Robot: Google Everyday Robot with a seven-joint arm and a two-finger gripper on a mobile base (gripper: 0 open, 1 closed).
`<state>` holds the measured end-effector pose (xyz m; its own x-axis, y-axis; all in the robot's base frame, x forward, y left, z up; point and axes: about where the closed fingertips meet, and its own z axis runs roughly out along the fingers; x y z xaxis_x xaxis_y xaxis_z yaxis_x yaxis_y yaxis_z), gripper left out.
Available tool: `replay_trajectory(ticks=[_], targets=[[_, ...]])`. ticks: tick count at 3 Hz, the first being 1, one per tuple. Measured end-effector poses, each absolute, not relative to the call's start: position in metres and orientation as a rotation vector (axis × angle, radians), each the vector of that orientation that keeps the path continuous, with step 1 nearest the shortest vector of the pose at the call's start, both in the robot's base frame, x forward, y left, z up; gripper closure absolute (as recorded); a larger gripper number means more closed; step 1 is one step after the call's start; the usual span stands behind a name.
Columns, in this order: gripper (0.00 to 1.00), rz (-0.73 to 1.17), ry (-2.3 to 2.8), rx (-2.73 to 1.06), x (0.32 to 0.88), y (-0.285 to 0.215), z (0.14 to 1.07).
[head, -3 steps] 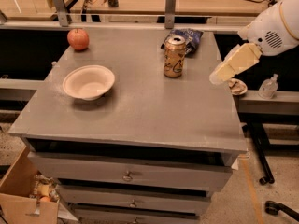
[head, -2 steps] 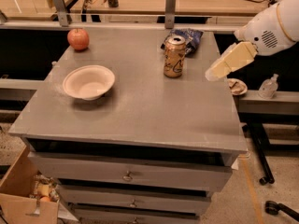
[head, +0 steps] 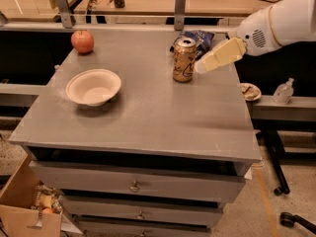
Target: Pick orange can
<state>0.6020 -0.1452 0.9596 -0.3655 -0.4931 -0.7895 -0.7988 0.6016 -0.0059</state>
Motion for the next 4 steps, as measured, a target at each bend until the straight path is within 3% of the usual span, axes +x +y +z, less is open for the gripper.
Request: replay_trajectory(ticks=[4], targets=[[0.00, 0.456, 2.028, -1.000, 0.656, -0.081, 0.940]])
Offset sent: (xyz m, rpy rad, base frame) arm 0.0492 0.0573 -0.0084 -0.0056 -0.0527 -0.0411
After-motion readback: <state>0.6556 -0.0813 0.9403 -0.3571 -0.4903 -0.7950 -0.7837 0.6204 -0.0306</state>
